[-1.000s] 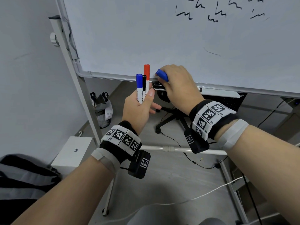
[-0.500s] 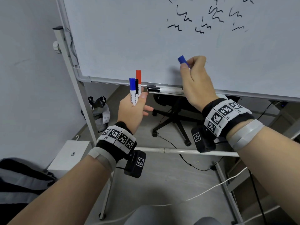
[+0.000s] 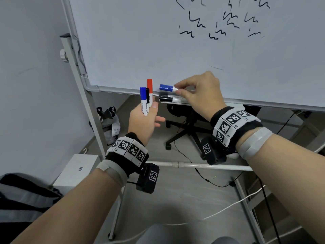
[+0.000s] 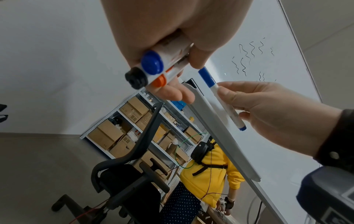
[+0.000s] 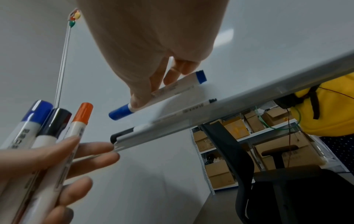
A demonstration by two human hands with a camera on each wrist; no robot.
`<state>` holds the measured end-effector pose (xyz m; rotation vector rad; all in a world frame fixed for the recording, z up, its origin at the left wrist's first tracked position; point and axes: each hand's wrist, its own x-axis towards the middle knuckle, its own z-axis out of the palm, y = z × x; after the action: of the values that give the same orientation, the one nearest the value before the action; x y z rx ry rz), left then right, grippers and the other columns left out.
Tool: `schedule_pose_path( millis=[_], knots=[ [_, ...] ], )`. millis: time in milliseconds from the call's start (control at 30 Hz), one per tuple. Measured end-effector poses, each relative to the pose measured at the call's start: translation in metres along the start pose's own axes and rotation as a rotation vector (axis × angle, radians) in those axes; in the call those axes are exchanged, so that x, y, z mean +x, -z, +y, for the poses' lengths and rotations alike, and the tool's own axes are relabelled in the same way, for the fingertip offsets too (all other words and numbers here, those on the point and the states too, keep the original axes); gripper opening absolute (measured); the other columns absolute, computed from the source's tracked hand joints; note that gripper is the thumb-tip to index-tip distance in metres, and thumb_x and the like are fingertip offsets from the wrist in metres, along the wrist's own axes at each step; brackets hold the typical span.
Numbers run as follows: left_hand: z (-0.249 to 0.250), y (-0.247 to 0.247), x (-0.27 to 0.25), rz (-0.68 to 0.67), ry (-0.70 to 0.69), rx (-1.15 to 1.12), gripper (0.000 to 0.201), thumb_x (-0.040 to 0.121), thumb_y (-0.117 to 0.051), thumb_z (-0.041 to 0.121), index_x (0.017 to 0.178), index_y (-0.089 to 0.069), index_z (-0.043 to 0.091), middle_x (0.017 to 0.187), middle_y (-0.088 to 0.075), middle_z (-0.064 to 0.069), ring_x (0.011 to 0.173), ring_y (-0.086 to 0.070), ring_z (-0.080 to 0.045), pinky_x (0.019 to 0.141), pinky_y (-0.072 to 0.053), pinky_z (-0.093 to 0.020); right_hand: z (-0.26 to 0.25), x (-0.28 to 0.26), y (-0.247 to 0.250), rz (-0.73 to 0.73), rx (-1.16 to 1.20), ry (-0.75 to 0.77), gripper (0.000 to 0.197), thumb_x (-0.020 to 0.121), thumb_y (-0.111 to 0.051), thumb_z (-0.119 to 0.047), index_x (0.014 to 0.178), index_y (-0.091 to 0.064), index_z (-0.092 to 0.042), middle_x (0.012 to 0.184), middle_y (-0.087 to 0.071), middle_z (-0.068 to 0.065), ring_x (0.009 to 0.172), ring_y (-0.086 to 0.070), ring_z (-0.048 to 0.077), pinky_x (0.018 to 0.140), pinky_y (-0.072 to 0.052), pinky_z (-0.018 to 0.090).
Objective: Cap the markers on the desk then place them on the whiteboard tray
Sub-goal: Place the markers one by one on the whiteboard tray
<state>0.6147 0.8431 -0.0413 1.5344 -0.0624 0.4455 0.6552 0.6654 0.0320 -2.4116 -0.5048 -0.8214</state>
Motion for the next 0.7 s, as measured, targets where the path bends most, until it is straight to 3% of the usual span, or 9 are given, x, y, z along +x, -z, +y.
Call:
schedule_pose_path(
  millis=[133,267,300,400,433,567,700],
  knots=[
    [-0.001,0.0,0.002,0.002,0.003,-0.004,0.02,0.103,-0.055,0.026,0.123,-0.059,0.023,0.109,-0.072,0.0,0.066,-0.076,-0.013,0.057,-0.059,-0.025,0.004,0.001,-0.011,-0.02,0.016,0.013,0.017,0.09,-0.074,-0.038,0.105,-0.08,-0.034,0.096,-0.076,-0.009,0.107,-0.05,0.021,0.09,-0.039,0.031],
    [-0.001,0.001,0.002,-0.006,-0.002,0.001,0.017,0.104,-0.055,0.025,0.119,-0.06,0.025,0.104,-0.071,0.001,0.065,-0.075,-0.012,0.058,-0.059,-0.027,0.012,0.002,-0.022,-0.026,0.031,0.016,0.017,0.09,-0.075,-0.034,0.105,-0.081,-0.031,0.097,-0.077,-0.01,0.108,-0.052,0.02,0.079,-0.031,0.014],
    [-0.002,0.002,0.002,-0.006,-0.002,0.0,0.017,0.104,-0.055,0.024,0.12,-0.06,0.025,0.103,-0.071,0.002,0.064,-0.075,-0.011,0.058,-0.059,-0.027,0.014,0.002,-0.024,-0.02,0.035,0.02,0.016,0.09,-0.075,-0.033,0.105,-0.081,-0.03,0.097,-0.077,-0.011,0.107,-0.055,0.02,0.082,-0.033,0.014],
    [-0.003,0.004,0.002,-0.002,0.005,-0.006,0.021,0.104,-0.055,0.024,0.124,-0.06,0.025,0.104,-0.072,0.003,0.063,-0.073,-0.009,0.058,-0.059,-0.026,0.016,0.0,-0.026,-0.012,0.037,0.047,0.014,0.09,-0.075,-0.029,0.102,-0.082,-0.029,0.099,-0.079,-0.011,0.1,-0.064,0.023,0.09,-0.044,0.029],
    [-0.004,0.004,0.003,0.0,0.004,-0.002,0.021,0.104,-0.055,0.024,0.124,-0.06,0.025,0.104,-0.072,0.003,0.063,-0.073,-0.009,0.057,-0.059,-0.026,0.015,0.0,-0.026,-0.013,0.035,0.058,0.014,0.09,-0.075,-0.028,0.103,-0.082,-0.028,0.099,-0.079,-0.01,0.098,-0.065,0.023,0.09,-0.044,0.03],
    [-0.003,0.007,0.002,0.01,-0.003,0.023,0.019,0.104,-0.054,0.027,0.118,-0.066,0.021,0.1,-0.071,0.003,0.064,-0.072,-0.011,0.058,-0.058,-0.027,0.011,-0.001,-0.02,0.014,0.021,0.07,0.018,0.091,-0.073,-0.033,0.107,-0.08,-0.028,0.099,-0.077,-0.009,0.096,-0.062,0.019,0.082,-0.035,0.022],
    [0.007,0.01,-0.004,-0.049,-0.017,0.0,0.027,0.105,-0.053,0.028,0.118,-0.071,0.012,0.086,-0.072,-0.005,0.066,-0.071,-0.018,0.064,-0.059,-0.037,-0.01,-0.01,-0.002,-0.009,0.252,-0.025,0.016,0.092,-0.07,-0.038,0.101,-0.08,-0.029,0.091,-0.074,-0.014,0.08,-0.062,0.008,0.075,-0.046,0.017]
  ],
)
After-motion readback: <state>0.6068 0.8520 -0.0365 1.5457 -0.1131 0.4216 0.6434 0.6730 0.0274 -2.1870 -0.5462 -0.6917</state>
